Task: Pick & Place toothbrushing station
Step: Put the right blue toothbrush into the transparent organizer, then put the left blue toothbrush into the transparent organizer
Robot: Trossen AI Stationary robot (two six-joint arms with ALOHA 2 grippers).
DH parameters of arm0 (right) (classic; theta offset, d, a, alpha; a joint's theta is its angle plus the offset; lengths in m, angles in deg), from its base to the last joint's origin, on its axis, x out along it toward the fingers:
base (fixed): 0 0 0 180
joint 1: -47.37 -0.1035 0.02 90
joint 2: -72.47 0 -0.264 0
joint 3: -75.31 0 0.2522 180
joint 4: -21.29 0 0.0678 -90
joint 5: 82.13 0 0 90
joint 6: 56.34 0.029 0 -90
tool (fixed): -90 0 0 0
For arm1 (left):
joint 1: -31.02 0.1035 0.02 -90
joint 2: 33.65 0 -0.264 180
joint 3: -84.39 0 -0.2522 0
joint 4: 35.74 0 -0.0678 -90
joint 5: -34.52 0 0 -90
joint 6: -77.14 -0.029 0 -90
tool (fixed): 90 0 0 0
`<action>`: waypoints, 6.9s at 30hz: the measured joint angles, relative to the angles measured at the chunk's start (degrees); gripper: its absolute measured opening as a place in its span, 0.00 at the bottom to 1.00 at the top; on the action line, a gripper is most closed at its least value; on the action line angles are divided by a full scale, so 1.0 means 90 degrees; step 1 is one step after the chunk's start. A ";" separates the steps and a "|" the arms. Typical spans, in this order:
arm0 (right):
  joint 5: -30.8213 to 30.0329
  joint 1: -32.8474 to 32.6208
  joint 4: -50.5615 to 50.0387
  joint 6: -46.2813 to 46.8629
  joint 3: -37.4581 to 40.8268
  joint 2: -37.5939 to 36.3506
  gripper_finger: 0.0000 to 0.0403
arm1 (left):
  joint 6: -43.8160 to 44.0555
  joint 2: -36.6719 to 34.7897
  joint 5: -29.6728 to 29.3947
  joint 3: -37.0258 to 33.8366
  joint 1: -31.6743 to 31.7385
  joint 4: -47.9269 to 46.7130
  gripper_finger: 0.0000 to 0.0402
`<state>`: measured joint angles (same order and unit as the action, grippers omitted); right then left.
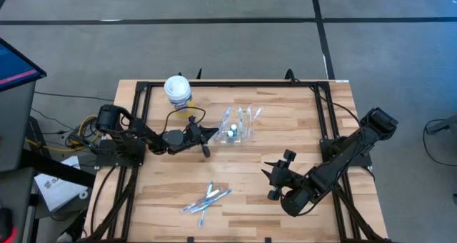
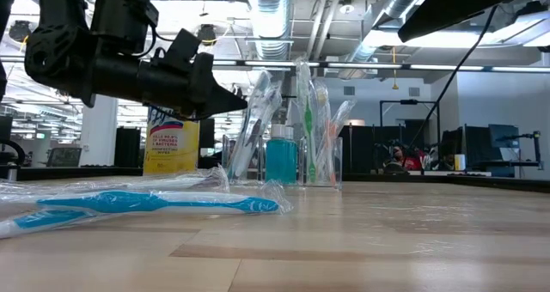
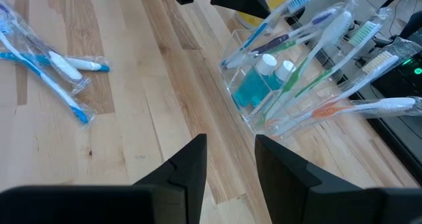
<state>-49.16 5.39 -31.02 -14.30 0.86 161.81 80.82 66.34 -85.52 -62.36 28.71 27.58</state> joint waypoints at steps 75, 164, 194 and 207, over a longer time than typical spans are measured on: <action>0.0022 0.0000 0.0002 0.0002 0.0002 0.0000 0.29 | 0.5147 -0.1273 0.1385 -0.0100 -0.4401 -0.3533 0.19; 0.0187 0.0000 0.0020 -0.0002 0.0005 -0.0002 0.29 | 0.7956 -0.0391 0.2184 0.1294 -0.4600 -0.5547 0.19; 0.0187 0.0000 -0.0002 -0.0002 0.0005 -0.0002 0.29 | 0.7745 -0.0009 0.2978 0.2033 -0.4163 -0.6177 0.00; 0.0187 0.0016 0.0284 -0.0035 0.0005 -0.0002 0.29 | 0.7149 -0.0850 0.2418 0.2040 -0.4163 -0.6421 0.00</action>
<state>-47.48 5.54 -28.45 -14.62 0.90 161.79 145.16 58.69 -63.76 -44.00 -8.75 -30.20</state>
